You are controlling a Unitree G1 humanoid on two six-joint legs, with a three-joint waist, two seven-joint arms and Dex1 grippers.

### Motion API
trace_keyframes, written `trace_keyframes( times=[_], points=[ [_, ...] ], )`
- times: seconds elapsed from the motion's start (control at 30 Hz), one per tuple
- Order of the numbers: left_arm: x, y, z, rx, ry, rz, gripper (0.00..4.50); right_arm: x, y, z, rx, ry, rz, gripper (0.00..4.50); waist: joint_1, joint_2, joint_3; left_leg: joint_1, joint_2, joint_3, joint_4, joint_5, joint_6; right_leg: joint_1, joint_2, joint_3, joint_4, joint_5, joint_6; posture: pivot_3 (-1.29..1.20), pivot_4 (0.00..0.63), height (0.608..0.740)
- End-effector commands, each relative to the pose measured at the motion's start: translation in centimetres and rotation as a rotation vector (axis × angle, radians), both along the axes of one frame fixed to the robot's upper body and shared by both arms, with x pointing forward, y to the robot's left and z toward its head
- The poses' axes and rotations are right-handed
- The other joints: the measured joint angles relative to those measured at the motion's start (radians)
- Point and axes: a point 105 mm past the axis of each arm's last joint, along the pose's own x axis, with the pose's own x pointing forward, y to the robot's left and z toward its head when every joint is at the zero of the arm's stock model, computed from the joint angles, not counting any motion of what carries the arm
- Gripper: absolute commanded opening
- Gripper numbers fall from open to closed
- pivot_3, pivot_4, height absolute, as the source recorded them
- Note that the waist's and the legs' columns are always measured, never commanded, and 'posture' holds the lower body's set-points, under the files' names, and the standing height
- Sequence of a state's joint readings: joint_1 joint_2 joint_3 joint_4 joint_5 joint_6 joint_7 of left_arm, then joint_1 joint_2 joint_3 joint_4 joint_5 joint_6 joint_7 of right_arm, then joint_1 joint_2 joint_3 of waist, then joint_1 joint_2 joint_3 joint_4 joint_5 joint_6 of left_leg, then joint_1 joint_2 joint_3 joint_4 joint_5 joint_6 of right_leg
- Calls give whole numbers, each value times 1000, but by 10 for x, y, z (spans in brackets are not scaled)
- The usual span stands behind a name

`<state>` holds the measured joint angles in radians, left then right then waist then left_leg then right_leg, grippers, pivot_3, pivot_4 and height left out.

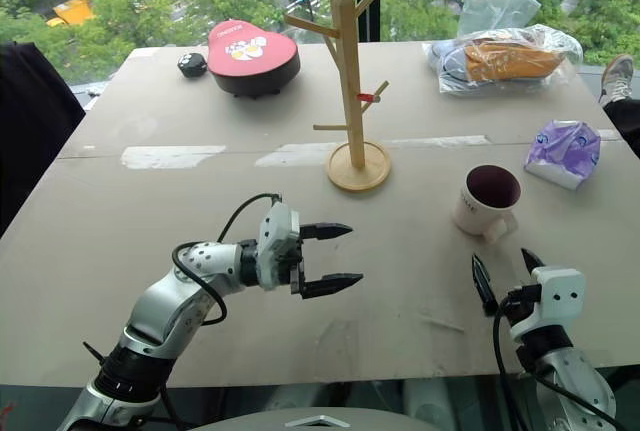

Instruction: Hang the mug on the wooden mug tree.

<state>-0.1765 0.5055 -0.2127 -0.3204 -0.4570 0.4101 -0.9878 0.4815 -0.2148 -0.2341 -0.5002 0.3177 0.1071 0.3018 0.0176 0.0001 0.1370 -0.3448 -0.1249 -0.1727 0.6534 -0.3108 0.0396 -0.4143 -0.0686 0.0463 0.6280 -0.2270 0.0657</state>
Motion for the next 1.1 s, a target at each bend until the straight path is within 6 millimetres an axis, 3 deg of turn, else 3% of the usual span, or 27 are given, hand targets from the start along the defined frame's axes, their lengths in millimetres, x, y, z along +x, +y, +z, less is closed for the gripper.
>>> trace_keyframes(
  times=[0.03,0.5,0.6,0.77,0.8,0.87,1.1],
  points=[
    [-2,-5,3,-12,-3,-30,4500,6,-7,9,-22,-42,-67,4415,-2,0,0,0,0,0,0,0,0,0,0,0,0,0,0,0,150,740],
    [1,6,4,13,-37,68,4500,36,-13,3,-10,-76,-23,4415,-3,0,0,0,0,0,0,0,0,0,0,0,0,0,0,0,150,740],
    [3,11,4,21,-48,97,4500,38,-14,1,-10,-72,1,3603,-3,0,0,0,0,0,0,0,0,0,0,0,0,0,0,0,150,740],
    [3,15,4,20,-52,119,4500,40,-16,-1,-12,-74,10,1299,-5,0,0,0,0,0,0,0,0,0,0,1,0,0,0,0,150,740],
    [2,15,3,20,-52,120,4500,41,-16,-2,-13,-74,11,656,-4,0,0,0,0,1,0,0,0,0,0,1,0,0,0,0,150,740],
    [1,15,2,21,-52,121,4500,42,-16,-2,-13,-77,10,8,-4,0,0,0,0,1,0,0,0,0,0,1,0,0,0,0,150,740],
    [4,17,2,-9,-49,147,4500,52,-12,7,-52,-104,42,8,-4,0,0,0,0,1,0,0,0,0,0,1,1,0,0,0,150,740]
  ],
)
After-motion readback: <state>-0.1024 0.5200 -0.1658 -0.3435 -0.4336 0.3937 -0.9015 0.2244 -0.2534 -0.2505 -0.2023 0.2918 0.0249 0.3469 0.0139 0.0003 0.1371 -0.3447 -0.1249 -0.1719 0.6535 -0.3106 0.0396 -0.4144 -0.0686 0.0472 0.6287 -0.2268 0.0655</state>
